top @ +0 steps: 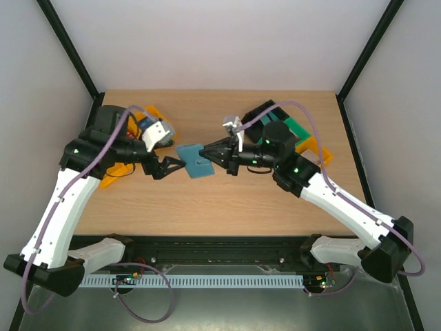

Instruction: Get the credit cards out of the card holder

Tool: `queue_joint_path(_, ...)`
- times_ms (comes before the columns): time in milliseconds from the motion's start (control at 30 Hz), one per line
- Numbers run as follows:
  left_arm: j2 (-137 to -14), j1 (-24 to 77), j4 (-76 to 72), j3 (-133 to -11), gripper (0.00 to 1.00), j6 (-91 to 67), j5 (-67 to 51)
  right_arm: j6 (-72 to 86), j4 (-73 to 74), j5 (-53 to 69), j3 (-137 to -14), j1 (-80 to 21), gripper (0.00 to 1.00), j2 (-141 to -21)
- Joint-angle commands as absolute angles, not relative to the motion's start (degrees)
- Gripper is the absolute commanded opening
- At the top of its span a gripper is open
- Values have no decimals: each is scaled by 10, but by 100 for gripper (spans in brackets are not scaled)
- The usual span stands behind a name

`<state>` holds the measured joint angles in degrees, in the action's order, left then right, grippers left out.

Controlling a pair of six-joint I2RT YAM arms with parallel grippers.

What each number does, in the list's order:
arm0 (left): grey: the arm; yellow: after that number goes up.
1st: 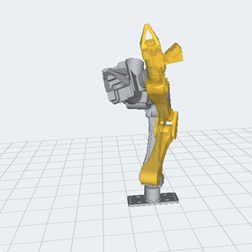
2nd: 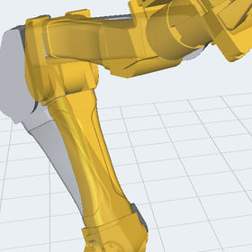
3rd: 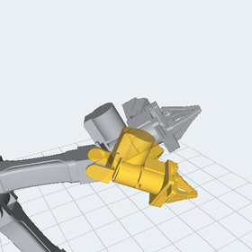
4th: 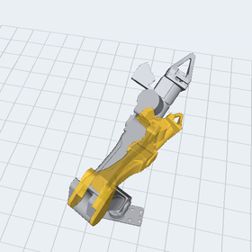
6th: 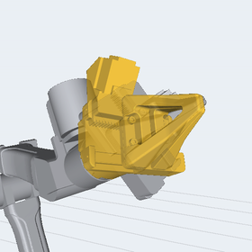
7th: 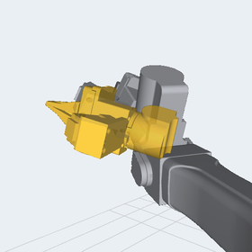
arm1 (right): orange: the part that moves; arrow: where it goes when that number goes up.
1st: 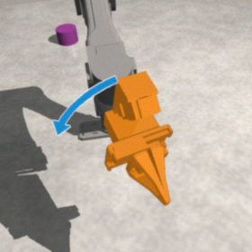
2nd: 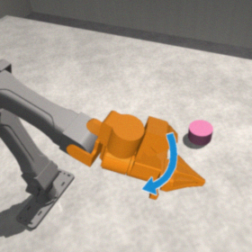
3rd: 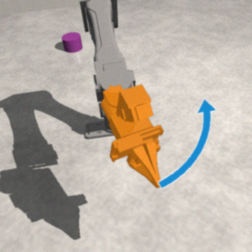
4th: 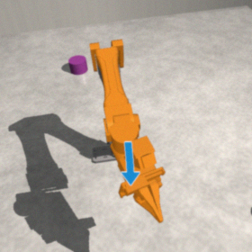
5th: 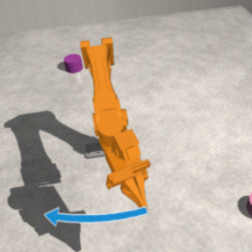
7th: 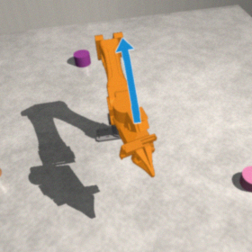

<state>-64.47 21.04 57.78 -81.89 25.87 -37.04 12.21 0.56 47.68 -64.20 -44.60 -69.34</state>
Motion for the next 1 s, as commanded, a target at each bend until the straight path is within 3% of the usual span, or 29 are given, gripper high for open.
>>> queue_joint_path(0, -621, 145, 526, -799, 88, 185, -565, 361, -375, 432, -563, -448, 2, -645)
queue_joint_path(167, -616, 109, 443, -780, 82, 82, -659, 477, -524, 405, -522, -450, 2, -662)
queue_joint_path(467, -621, 109, 380, -759, 76, 10, -682, 489, -558, 394, -513, -453, 2, -688)
queue_joint_path(667, -622, 111, 366, -746, 64, -4, -700, 492, -558, 403, -519, -455, 2, -704)
queue_joint_path(733, -623, 111, 366, -746, 53, -4, -705, 492, -558, 403, -520, -456, 2, -707)
queue_joint_path(900, -622, 112, 368, -744, 9, 3, -712, 482, -541, 402, -526, -457, 2, -709)
queue_joint_path(967, -621, 112, 369, -741, 3, 4, -700, 455, -491, 380, -532, -456, 2, -700)
